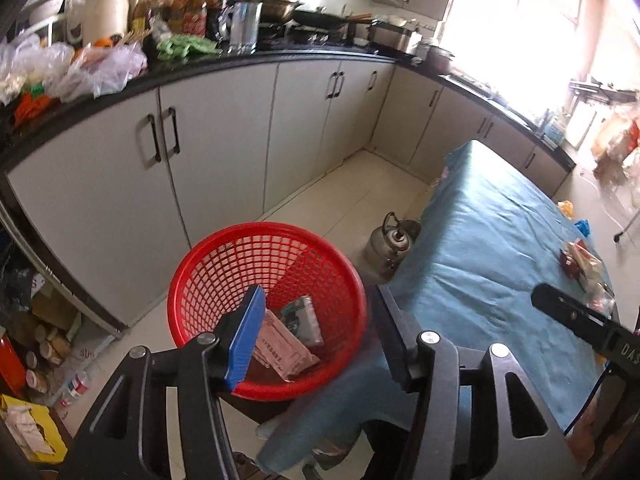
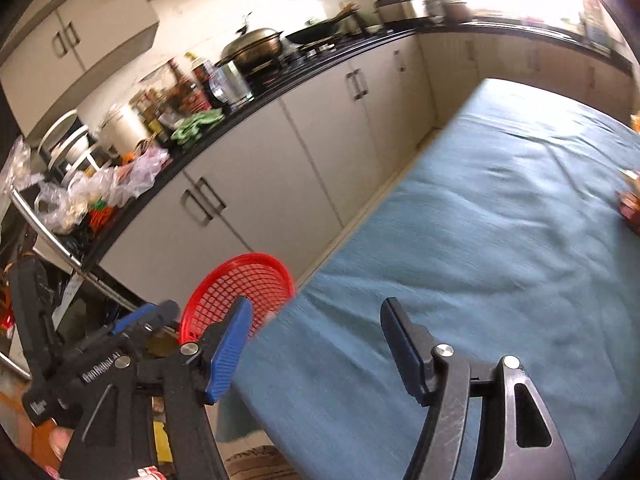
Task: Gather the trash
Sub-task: 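Return both tools to the table toward the clear lid and yellow container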
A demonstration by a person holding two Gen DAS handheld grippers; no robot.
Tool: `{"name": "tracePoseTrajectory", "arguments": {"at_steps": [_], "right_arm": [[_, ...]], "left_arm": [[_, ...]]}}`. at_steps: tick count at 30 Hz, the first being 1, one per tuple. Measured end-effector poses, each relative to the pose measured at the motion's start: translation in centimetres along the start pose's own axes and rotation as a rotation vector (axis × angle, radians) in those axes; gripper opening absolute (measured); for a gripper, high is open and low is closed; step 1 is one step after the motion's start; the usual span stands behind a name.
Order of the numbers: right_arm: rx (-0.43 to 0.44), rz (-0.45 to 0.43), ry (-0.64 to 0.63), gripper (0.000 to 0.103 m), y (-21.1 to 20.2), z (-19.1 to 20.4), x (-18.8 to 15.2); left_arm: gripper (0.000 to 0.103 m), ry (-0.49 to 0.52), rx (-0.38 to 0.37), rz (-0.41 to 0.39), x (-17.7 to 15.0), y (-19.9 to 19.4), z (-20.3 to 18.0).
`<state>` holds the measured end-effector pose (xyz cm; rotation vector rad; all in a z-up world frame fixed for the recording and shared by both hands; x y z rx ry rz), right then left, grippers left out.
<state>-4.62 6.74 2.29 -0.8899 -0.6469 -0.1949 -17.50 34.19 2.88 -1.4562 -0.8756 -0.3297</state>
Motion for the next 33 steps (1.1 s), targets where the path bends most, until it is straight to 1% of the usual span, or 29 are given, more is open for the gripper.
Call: {"name": "tracePoseTrajectory", "arguments": {"at_steps": [3,7,10,14,16,21,24,28,33], "right_arm": [[-0.027,-0.033,0.039,0.071,-3.0,-2.1,-1.1],[-0.076,-0.100,0.094,0.072,-8.6,-5.4,-3.3],[-0.112,-0.141,0.125,0.077,-12.2,-7.5,-4.8],[-0.189,-0.195,0.138,0.078,-16.9,-10.5,-7.1],[-0.241,-0.226,0.155,0.078,-19.1,-12.0,-8.3],[-0.295,-0.266,0.233,0.079,-22.6,-15.6,-10.1],[-0.341,-0.284,0.255,0.079,-24.2,-17.6,-10.4],[-0.362,-0.302,0.294,0.079,-25.3,-20.2,-10.4],[-0.381,-0.304,0.334,0.079,-25.3,-23.1,-10.0]], "left_arm": [[0.057,0.024,-0.017,-0.026,-0.3,-1.9,-1.4],[0.063,0.055,-0.041,-0.070,-0.8,-4.8,-3.4],[0.065,0.079,-0.065,-0.094,-1.4,-6.5,-4.8],[0.070,0.145,-0.078,-0.124,-1.9,-8.4,-6.8],[0.071,0.174,-0.077,-0.136,-2.0,-9.1,-7.7],[0.072,0.199,-0.135,-0.150,-1.8,-10.0,-10.0],[0.072,0.243,-0.177,-0.141,-1.6,-9.9,-12.3],[0.072,0.323,-0.218,-0.118,-1.3,-9.2,-16.4],[0.072,0.398,-0.285,-0.087,0.3,-7.7,-22.4]]}}
Point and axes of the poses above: each gripper's, at about its wrist camera, not at the fingertips, and y roughly the way its jaws point, z to its left, x to its top, the point moved 5 cm from there along y, roughly the way its jaws point, and after that the axes turned 6 degrees about y, right-handed, at the moved point
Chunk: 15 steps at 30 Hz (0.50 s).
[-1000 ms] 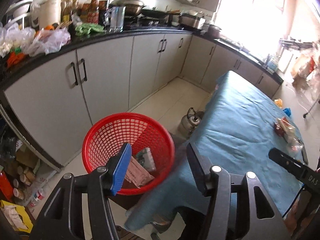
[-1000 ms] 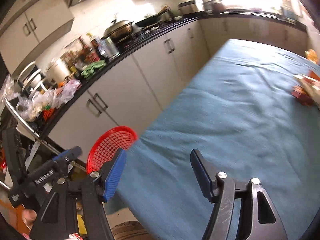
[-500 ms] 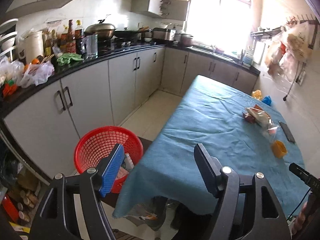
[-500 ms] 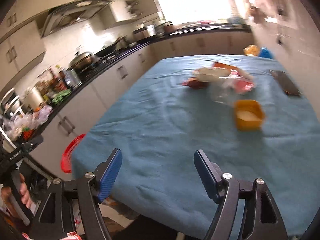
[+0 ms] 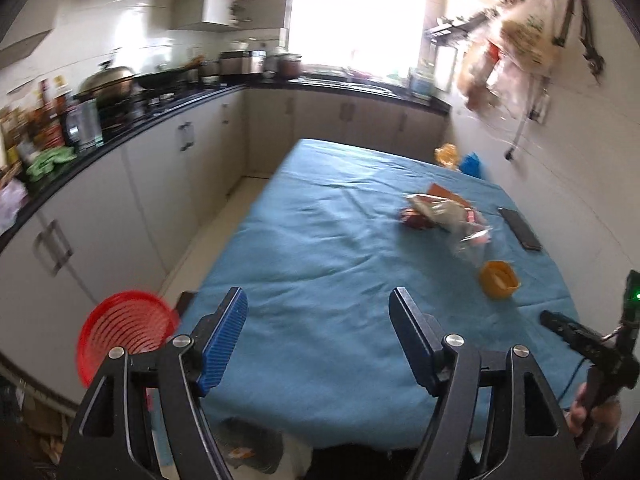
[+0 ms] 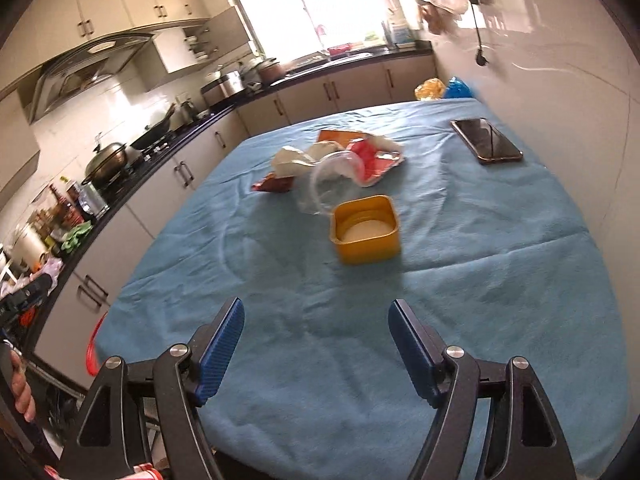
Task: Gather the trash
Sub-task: 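Return both tools to the table toward the clear lid and yellow container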
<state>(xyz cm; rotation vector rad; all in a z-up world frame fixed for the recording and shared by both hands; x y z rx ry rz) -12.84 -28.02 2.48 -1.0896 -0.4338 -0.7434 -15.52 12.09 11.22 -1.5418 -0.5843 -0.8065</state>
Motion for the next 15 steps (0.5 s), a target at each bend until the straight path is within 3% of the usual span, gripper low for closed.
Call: {"name": "tracePoseTrajectory", "arguments": {"at_steps": [11,15], "right_arm": [[-0.035,0.044,0.081,0.078,5.4,-4.5,4.3],[-0.037,0.067,0.084,0.066,7.6,-5.2,5.1]], "left_arm": [[0.072,0.116,-0.196,0.121,4.9,11.6,-10.7],[0.072,0.194,-0.267,0.163,5.3,15.6,-15.6]]}}
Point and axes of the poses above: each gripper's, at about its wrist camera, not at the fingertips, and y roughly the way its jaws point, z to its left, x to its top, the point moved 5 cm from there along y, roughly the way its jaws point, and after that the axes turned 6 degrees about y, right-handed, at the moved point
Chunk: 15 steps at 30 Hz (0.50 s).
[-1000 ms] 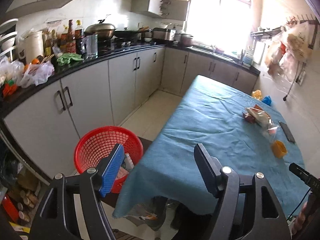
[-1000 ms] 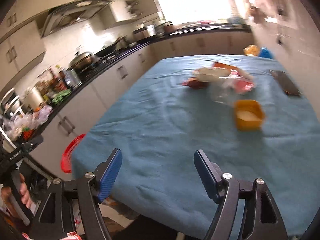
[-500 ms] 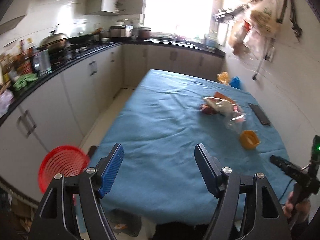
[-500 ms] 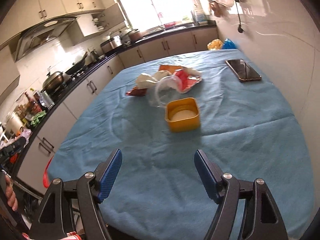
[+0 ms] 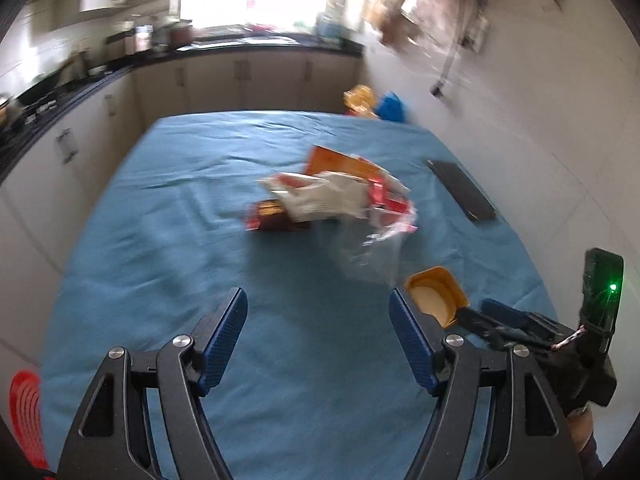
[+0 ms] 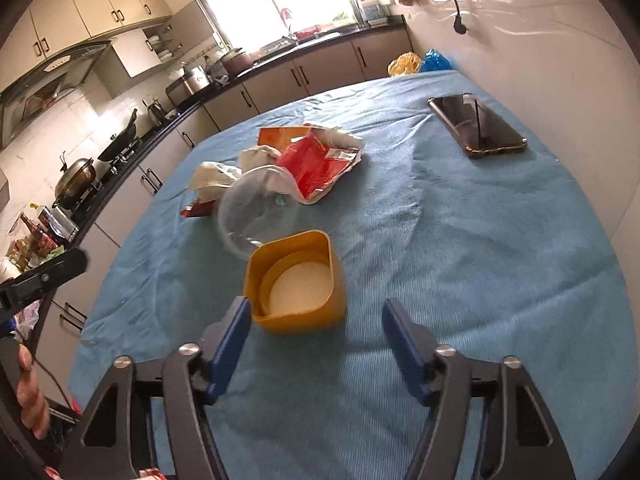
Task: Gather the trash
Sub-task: 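Return both tools to the table toward the clear lid and yellow container, then grasp the clear plastic lid with the left tool while the right tool grasps the yellow container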
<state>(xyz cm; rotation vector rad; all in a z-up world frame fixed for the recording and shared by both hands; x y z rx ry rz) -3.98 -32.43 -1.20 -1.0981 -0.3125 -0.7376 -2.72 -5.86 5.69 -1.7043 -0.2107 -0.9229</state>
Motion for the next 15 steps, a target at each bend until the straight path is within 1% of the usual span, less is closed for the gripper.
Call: {"name": "tracePoseTrajectory", "arguments": {"at_steps": [1,3,6,7,9,10,11,12,14,15], "right_arm": [[0.001,0.006,0.000,0.064,0.5,0.1,0.2],[-0.002,0.015,-0.001,0.054,1.5,-0.1,0.6],[0.007,0.035,-0.005,0.046,2.6,0.0,0.8],[0.002,0.037,-0.006,0.045,2.8,-0.1,0.8],[-0.001,0.047,-0.006,0.031,3.2,-0.2,0.7],[0.002,0.055,0.000,0.030,3.3,-0.3,0.6],[0.003,0.057,0.006,0.027,3.4,-0.3,0.7],[0.002,0.058,0.011,0.021,3.6,-0.4,0.9],[-0.005,0.055,0.015,0.015,3.4,-0.6,0.9],[-0.006,0.054,0.018,0.012,3.4,-0.7,1.0]], "left_arm": [[0.072,0.008,-0.016,0.009,0.3,0.9,-0.6],[0.072,0.021,-0.052,0.024,1.3,2.8,-2.0],[0.071,0.039,-0.068,0.037,2.3,5.0,-3.2],[0.069,0.049,-0.071,0.044,2.6,5.8,-3.5],[0.062,0.070,-0.068,0.067,3.0,7.4,-4.2],[0.056,0.075,-0.070,0.080,3.1,8.0,-4.4],[0.049,0.077,-0.075,0.096,3.1,8.7,-4.6],[0.044,0.077,-0.082,0.115,2.9,9.5,-4.8],[0.019,0.073,-0.090,0.137,2.6,10.2,-5.0],[0.015,0.064,-0.092,0.142,2.5,10.3,-5.1]]}}
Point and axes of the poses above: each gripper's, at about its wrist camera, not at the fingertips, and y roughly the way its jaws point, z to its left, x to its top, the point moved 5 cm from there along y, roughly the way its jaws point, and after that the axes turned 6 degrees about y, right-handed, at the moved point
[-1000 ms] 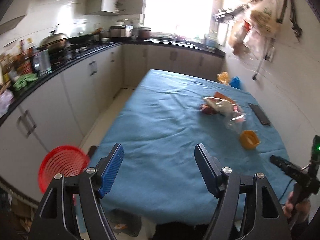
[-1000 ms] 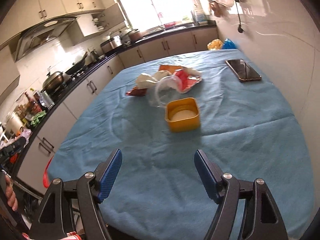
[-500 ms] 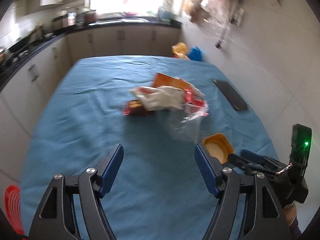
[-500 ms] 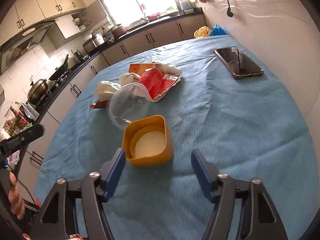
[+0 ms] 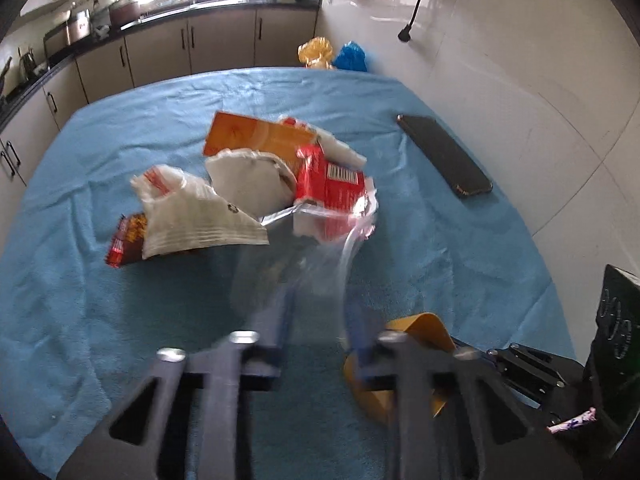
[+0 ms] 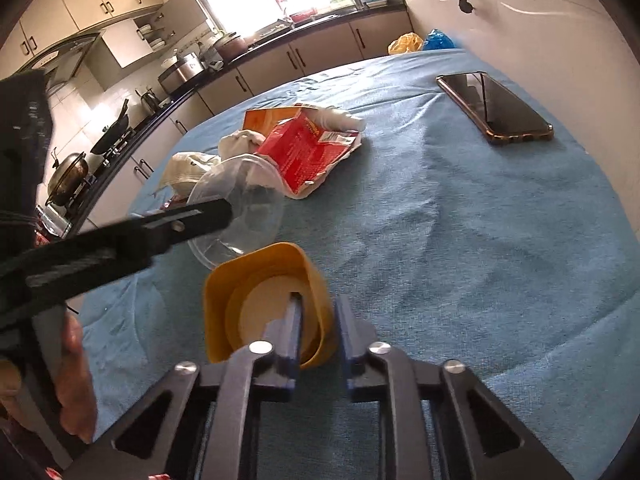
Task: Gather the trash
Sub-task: 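Grasp the clear plastic lid with the left tool while the right tool grasps the yellow container, then carry both items over the red basket and open both tools to drop them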
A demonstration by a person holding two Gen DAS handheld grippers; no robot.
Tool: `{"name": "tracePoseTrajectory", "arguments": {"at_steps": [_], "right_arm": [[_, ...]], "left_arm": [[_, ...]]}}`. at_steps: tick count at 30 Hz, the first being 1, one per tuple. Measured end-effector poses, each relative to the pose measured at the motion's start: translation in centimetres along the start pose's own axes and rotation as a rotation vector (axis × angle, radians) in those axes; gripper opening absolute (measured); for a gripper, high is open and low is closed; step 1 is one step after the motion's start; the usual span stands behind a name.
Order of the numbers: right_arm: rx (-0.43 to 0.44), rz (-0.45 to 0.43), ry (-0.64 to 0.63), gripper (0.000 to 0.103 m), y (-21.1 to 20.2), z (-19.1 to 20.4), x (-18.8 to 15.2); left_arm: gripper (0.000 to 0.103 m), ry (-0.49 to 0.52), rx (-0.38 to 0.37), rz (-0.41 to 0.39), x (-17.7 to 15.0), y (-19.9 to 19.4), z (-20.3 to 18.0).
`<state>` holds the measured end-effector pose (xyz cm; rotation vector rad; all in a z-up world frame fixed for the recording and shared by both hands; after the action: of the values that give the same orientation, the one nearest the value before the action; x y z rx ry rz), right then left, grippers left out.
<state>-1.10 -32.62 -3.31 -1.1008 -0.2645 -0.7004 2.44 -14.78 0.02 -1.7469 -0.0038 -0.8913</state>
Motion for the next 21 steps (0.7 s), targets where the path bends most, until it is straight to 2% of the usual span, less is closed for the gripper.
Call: {"name": "tracePoseTrajectory", "arguments": {"at_steps": [2,11,17,21], "right_arm": [[-0.001,-0.004,0.004,0.010,-0.2,-0.1,0.0],[0.003,-0.030,0.005,0.010,-2.1,0.3,-1.0],[0.012,-0.058,-0.023,0.010,-3.9,2.2,-1.9],[0.025,-0.062,-0.056,0.010,-4.7,4.2,-2.6]], "left_arm": [[0.004,-0.017,-0.002,-0.011,-0.3,-0.5,0.0],[0.004,-0.057,-0.003,-0.093,-2.7,-6.4,0.8],[0.004,-0.089,0.085,-0.176,-5.6,-12.1,2.9],[0.004,-0.136,0.158,-0.220,-8.6,-16.0,5.5]]}}
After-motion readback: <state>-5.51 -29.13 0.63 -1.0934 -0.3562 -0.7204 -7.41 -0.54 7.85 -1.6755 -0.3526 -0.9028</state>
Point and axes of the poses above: each gripper's, at about its wrist camera, not at the fingertips, and y roughly the way its jaws point, z to its left, x to its top, the point moved 5 cm from there along y, roughly the way its jaws point, and after that the axes turned 6 degrees about y, right-handed, at the moved point
